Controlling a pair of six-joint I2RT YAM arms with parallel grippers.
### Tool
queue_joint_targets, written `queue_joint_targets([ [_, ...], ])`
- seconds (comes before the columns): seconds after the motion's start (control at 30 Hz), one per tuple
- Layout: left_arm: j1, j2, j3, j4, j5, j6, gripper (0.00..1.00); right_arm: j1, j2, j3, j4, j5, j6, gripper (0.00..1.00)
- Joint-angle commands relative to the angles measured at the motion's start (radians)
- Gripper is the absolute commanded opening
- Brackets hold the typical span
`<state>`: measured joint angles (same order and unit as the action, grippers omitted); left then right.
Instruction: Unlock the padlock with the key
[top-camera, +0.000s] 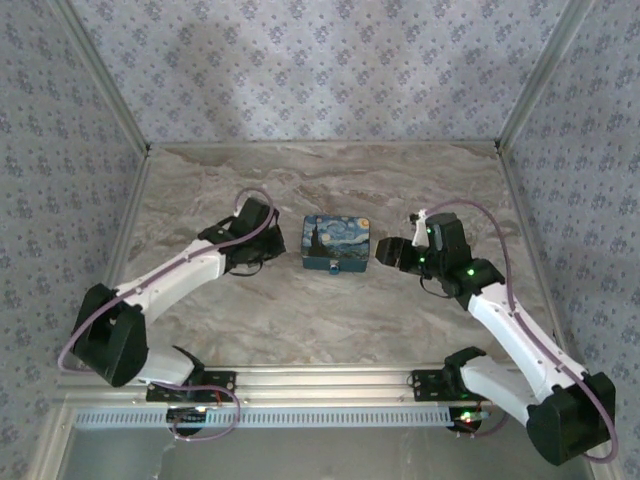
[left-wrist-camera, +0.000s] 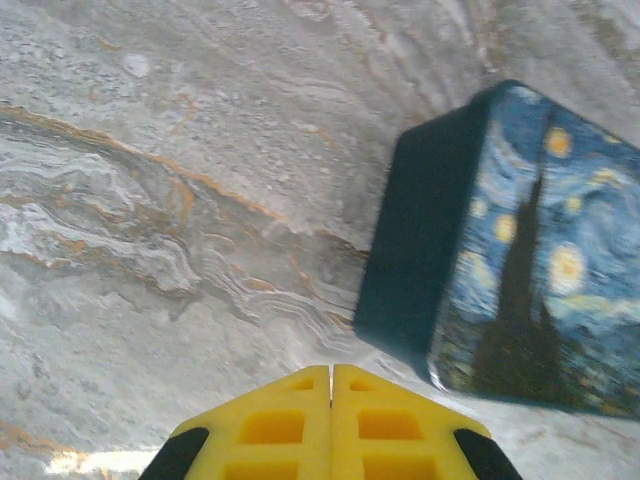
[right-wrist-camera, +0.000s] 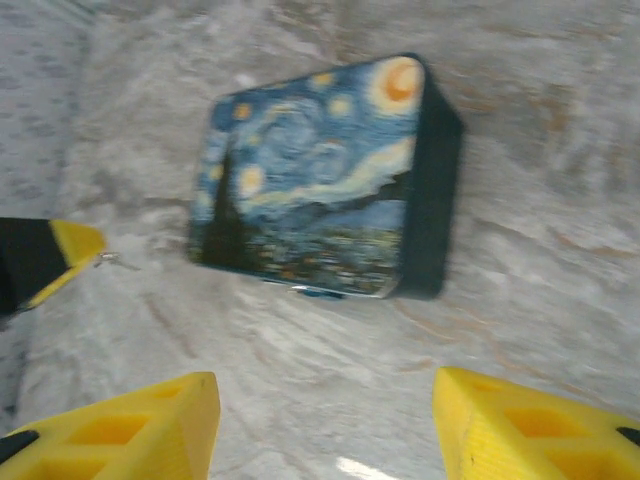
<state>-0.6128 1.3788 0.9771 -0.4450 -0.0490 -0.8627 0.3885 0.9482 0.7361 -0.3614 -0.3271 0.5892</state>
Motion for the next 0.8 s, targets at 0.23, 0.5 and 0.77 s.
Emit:
queue_joint_targets([
  [0.23,-0.144,-0.075,0.121,0.017,0.053,-0.064,0.00,0.137,0.048,0.043,0.223,-0.153,0.074,0.49],
  [0.5,-0.211,-0.042,0.201,0.072,0.172,-0.076,0.00,0.179,0.083,0.017,0.287,-0.201,0.049,0.38],
  [0.77,-0.249,-0.013,0.271,0.076,0.258,-0.066,0.00,0.184,0.086,0.052,0.223,-0.201,-0.078,0.32],
])
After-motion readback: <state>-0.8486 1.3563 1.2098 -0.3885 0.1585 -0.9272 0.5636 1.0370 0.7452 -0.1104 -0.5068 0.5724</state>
